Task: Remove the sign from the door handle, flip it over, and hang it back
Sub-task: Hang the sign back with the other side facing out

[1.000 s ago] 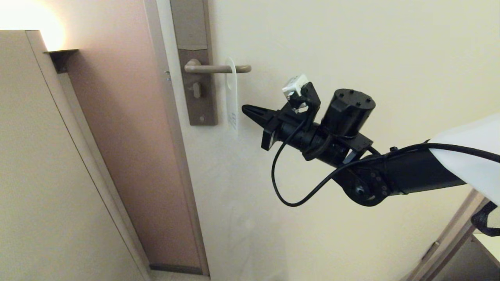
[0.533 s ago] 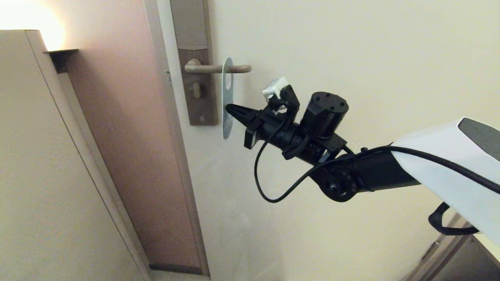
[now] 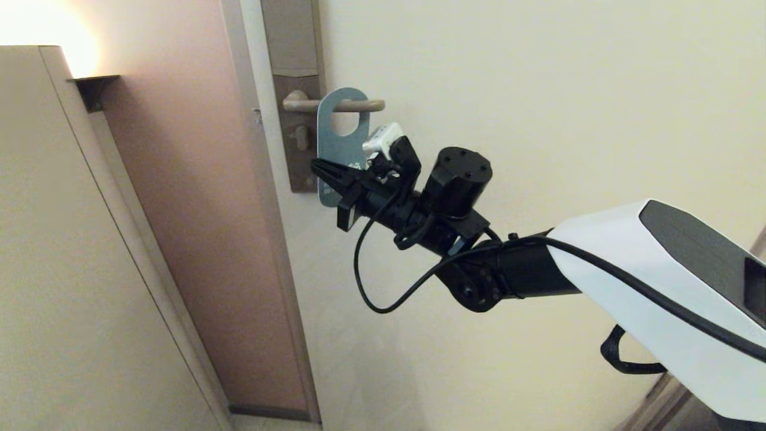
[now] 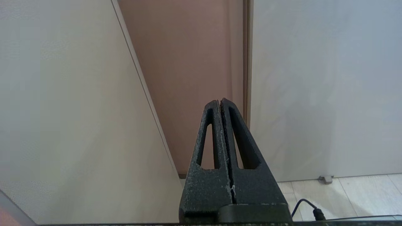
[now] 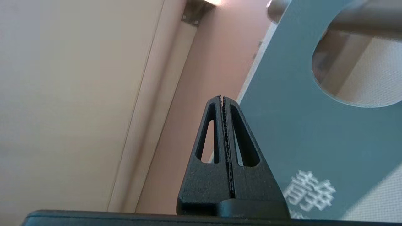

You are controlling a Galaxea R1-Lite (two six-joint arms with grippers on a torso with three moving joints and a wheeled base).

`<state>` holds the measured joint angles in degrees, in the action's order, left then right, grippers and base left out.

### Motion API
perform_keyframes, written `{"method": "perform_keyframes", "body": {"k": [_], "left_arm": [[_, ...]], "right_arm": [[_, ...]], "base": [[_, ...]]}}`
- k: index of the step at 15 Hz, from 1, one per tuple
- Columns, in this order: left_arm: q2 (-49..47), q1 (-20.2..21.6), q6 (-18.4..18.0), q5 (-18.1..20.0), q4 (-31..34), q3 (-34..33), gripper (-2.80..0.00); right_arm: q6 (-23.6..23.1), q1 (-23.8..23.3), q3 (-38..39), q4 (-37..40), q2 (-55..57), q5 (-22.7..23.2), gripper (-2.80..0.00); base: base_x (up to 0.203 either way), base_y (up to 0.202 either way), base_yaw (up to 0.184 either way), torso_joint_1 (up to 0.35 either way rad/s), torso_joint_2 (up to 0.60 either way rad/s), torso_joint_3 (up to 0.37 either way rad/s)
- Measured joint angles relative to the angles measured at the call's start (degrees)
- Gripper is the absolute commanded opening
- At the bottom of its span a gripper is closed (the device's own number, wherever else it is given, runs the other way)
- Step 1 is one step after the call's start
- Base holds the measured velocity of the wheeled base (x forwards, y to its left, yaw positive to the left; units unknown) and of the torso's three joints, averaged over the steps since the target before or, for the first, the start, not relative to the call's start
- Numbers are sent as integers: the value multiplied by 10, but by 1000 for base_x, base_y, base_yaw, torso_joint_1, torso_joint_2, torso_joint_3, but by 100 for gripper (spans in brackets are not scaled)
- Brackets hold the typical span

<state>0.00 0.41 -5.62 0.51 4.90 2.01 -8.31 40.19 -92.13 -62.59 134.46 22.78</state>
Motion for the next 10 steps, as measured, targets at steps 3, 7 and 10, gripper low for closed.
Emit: {"method": "perform_keyframes", "body": {"k": [3,7,10], "left_arm": [[0,0,0,0,0,0,-280],[0,0,0,0,0,0,-280],[0,0,0,0,0,0,-280]], "right_arm": [[-1,0,-11,0,11,-17,-280],[0,-1,-13,-3,13,-25,-280],[0,1,-6,-3,5,-24,-280]], "base": [[0,0,0,0,0,0],[0,0,0,0,0,0],[0,0,0,0,0,0]]}}
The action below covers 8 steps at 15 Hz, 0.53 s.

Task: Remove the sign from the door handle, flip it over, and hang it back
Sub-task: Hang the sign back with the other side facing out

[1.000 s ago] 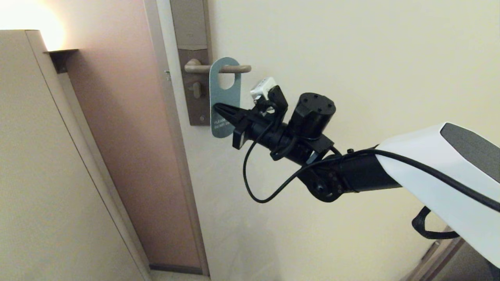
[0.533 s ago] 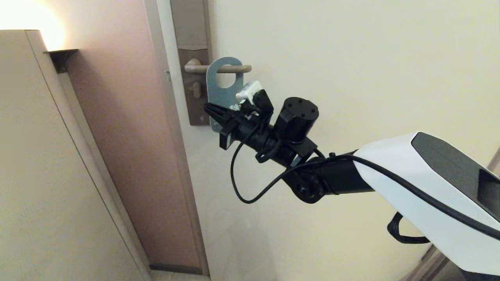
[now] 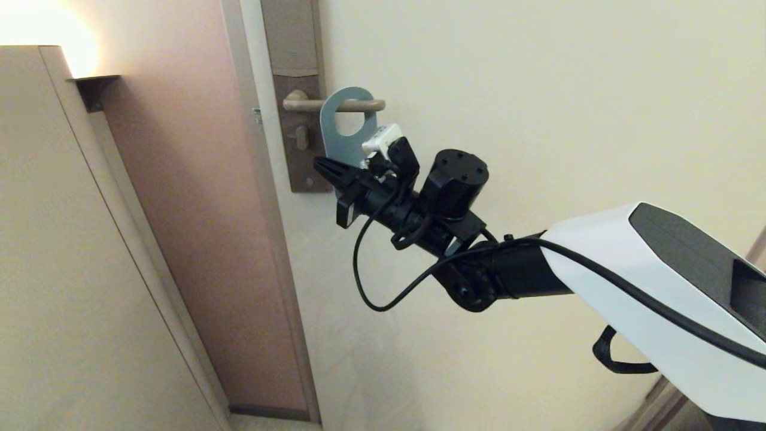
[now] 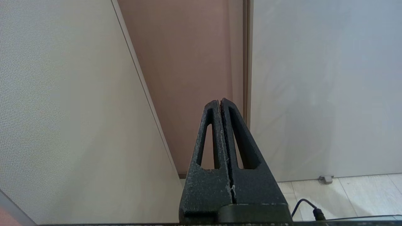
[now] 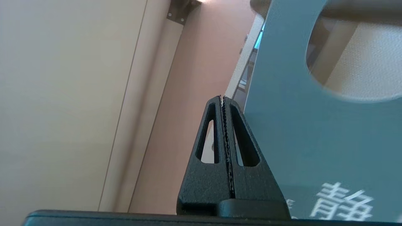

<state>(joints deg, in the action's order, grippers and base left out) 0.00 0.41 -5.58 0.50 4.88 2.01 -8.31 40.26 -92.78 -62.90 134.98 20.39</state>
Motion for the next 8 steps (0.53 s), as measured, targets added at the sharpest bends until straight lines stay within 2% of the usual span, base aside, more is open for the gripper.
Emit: {"method": "perform_keyframes", "body": {"k": [4,8], "left_arm": [[0,0,0,0,0,0,-280],[0,0,0,0,0,0,-280]], "right_arm": [[2,11,37,1,-34,9,-280],[2,26,144,1,-105,34,-280]], "base": [[0,0,0,0,0,0],[0,0,0,0,0,0]]}}
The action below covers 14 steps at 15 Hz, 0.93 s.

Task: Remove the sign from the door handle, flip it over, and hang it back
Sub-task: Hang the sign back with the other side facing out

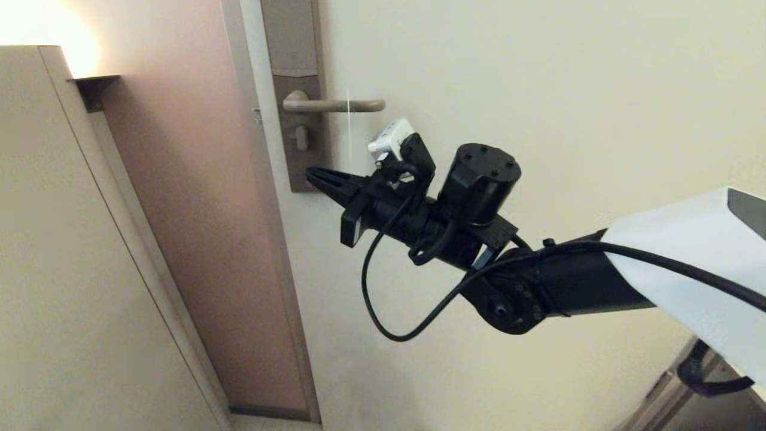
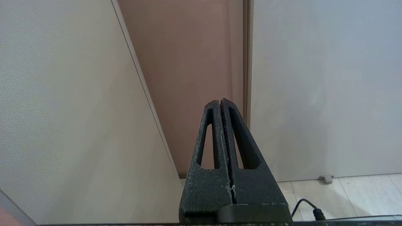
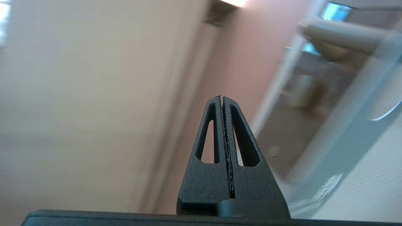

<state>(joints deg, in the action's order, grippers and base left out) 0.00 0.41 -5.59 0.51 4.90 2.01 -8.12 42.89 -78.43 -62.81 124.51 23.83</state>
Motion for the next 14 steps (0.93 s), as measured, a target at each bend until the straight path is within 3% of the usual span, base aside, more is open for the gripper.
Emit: {"method": "perform_keyframes", "body": {"k": [7,14], "left_arm": [[0,0,0,-1,0,0,-280],[0,0,0,0,0,0,-280]], "right_arm": [[1,7,144,-7,-128,5,-280],[-1,-35,152,-54,-112,-3,-280]], "base": [[0,0,0,0,0,0],[0,0,0,0,0,0]]}}
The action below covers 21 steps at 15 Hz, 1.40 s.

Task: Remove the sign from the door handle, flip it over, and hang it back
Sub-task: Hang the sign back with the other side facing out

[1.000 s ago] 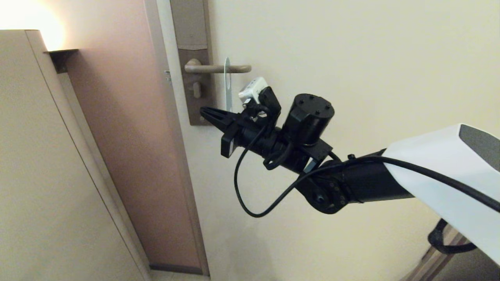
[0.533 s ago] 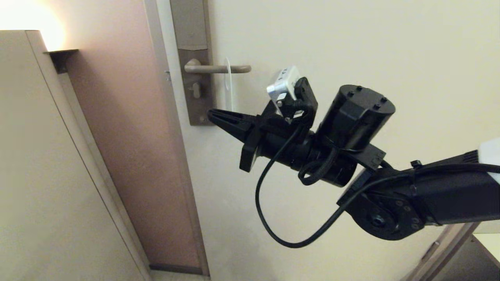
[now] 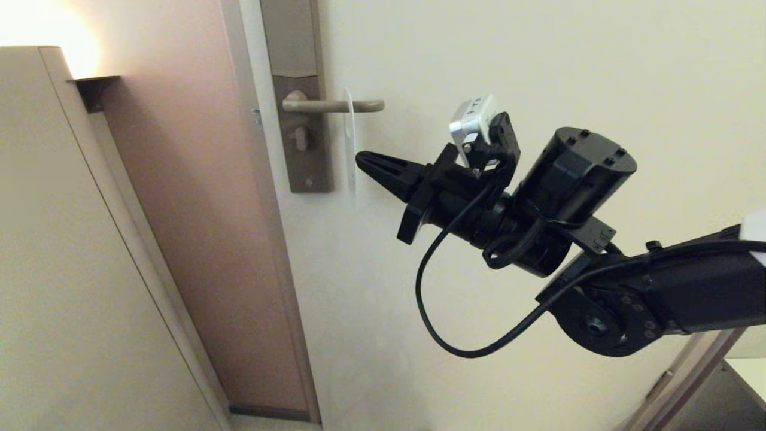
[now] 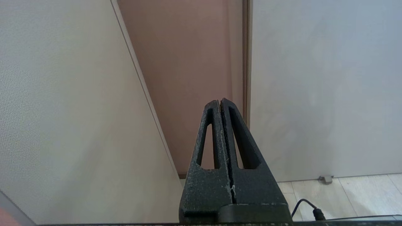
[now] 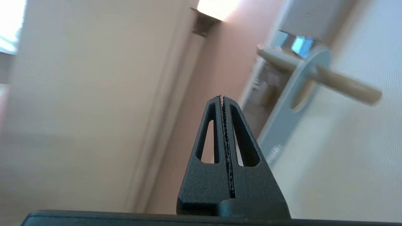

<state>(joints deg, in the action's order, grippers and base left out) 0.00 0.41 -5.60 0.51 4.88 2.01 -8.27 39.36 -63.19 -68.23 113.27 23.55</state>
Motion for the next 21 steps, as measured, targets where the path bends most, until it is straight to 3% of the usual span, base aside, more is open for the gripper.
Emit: {"method": "perform_keyframes", "body": {"k": [8,21], "left_arm": [[0,0,0,0,0,0,-280],[0,0,0,0,0,0,-280]], "right_arm": [[-2,-28,-140,-15,123,-46,-280],[-8,-23,-222,-15,183,-46,-280]], "base": [[0,0,0,0,0,0],[0,0,0,0,0,0]]}}
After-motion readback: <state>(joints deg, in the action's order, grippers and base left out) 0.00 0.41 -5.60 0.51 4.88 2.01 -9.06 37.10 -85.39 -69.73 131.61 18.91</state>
